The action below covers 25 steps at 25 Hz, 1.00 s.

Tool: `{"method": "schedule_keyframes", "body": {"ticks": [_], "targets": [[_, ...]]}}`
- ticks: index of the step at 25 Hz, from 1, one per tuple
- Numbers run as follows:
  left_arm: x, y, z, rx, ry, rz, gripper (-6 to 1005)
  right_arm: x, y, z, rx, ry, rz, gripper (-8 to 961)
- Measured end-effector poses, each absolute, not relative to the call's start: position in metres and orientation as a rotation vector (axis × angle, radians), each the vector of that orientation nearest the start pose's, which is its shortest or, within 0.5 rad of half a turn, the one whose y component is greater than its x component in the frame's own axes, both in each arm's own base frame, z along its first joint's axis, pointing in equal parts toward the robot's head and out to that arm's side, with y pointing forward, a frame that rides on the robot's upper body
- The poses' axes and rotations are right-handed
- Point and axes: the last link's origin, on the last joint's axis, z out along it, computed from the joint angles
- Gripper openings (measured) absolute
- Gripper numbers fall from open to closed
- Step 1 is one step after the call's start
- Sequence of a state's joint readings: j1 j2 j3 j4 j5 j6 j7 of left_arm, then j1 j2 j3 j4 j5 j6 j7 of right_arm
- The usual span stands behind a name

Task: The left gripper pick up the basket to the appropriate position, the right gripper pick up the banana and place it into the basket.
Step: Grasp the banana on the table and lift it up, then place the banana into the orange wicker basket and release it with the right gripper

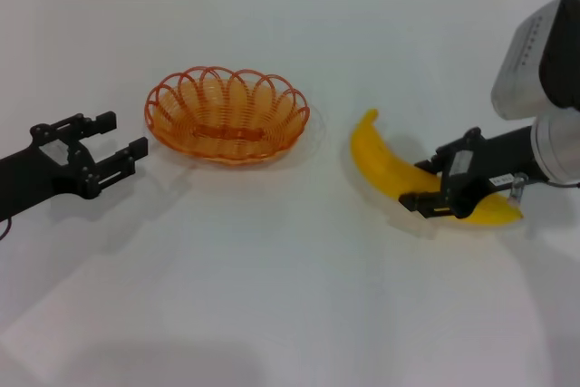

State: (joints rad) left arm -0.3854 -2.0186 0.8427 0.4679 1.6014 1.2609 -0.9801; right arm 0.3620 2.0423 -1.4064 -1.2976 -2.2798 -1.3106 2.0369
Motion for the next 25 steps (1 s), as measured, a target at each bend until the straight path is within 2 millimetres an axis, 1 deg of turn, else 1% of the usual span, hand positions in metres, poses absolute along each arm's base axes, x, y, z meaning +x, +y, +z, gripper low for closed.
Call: {"method": "schedule_keyframes", "body": {"ticks": [1,3,4,5,7,8,9,11,14,17,22,25], "targets": [[-0.328,0.321,0.005,-2.37,-0.515,-0.6,616,0.231,0.331,-0.007,-2.759,0.553,-0.191,485],[-0.328,0.32,0.004,-2.368,-0.519,-0.603,616,0.223,0.332,-0.007,-2.773,0.505,-0.138,491],[-0.328,0.32,0.003,-2.368,-0.518,-0.604,616,0.211,0.334,-0.006,-2.791,0.439,-0.059,494],[-0.327,0.319,0.002,-2.368,-0.518,-0.605,616,0.211,0.334,-0.006,-2.791,0.439,-0.059,496],[-0.327,0.319,0.002,-2.367,-0.513,-0.604,616,0.198,0.336,-0.008,-2.816,0.369,0.036,502],[-0.327,0.319,0.002,-2.367,-0.513,-0.604,616,0.184,0.339,-0.009,-2.838,0.301,0.116,505],[-0.327,0.319,0.002,-2.367,-0.512,-0.605,616,0.184,0.339,-0.009,-2.838,0.301,0.116,508],[-0.327,0.319,0.002,-2.366,-0.512,-0.605,616,0.171,0.342,-0.013,-2.851,0.236,0.178,514],[-0.327,0.319,0.001,-2.371,-0.511,-0.604,616,0.153,0.348,-0.025,-2.87,0.156,0.23,522],[-0.327,0.319,0.001,-2.371,-0.511,-0.602,616,0.138,0.357,-0.039,-2.859,0.102,0.237,531],[-0.326,0.321,0.0,-2.371,-0.512,-0.597,615,0.123,0.372,-0.069,-2.806,0.058,0.217,546],[-0.326,0.321,-0.001,-2.373,-0.51,-0.599,615,0.119,0.379,-0.082,-2.777,0.038,0.195,554]]}}
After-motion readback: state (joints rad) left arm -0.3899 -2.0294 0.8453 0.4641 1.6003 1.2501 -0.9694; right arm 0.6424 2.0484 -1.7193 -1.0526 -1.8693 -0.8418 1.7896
